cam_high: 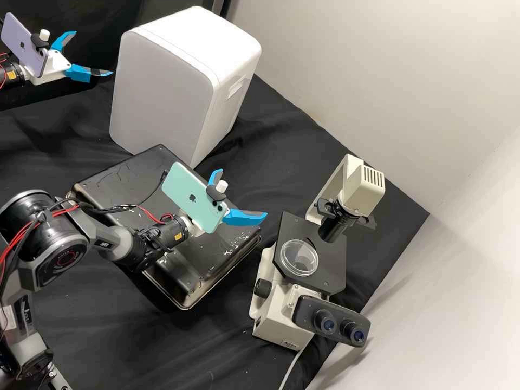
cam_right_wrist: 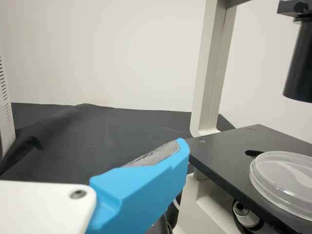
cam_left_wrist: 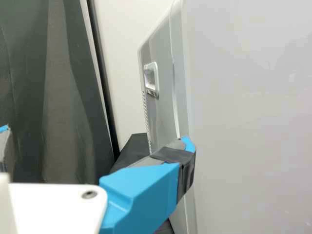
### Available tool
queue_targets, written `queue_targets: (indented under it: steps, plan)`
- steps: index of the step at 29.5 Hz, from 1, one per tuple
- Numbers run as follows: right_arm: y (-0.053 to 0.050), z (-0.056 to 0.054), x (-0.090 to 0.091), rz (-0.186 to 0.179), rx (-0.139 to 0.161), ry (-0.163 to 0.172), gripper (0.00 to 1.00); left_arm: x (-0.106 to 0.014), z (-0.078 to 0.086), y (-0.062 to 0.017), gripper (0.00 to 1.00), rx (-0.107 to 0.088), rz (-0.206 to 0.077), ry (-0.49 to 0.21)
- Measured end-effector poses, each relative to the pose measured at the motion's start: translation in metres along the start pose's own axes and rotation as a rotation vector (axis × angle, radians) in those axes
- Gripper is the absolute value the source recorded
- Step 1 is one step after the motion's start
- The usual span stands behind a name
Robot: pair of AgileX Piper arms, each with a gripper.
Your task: Place the petri dish on the bench
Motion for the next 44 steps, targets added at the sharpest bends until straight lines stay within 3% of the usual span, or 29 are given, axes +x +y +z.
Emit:
queue_targets:
  steps: [14, 20, 24, 28, 33, 44]
  plan:
    - [0.0, 0.0, 0.0, 0.0, 0.0, 0.0, 1.0, 0.0, 0.0, 0.0, 1.0, 0.0, 0.0, 0.0]
    - [0.0, 0.0, 0.0, 0.0, 0.0, 0.0, 1.0, -0.002, 0.008, -0.002, 1.0, 0.002, -0.009, -0.032]
    - [0.0, 0.0, 0.0, 0.0, 0.0, 0.0, 1.0, -0.014, 0.027, -0.0023, 1.0, 0.007, -0.02, -0.128]
    - [0.0, 0.0, 0.0, 0.0, 0.0, 0.0, 1.0, -0.029, 0.044, -0.0039, 1.0, 0.022, -0.007, -0.22]
    - [0.0, 0.0, 0.0, 0.0, 0.0, 0.0, 1.0, -0.046, 0.052, -0.0115, 1.0, 0.012, 0.009, -0.267]
    - [0.0, 0.0, 0.0, 0.0, 0.0, 0.0, 1.0, -0.071, 0.064, -0.0291, 1.0, 0.007, -0.03, -0.346]
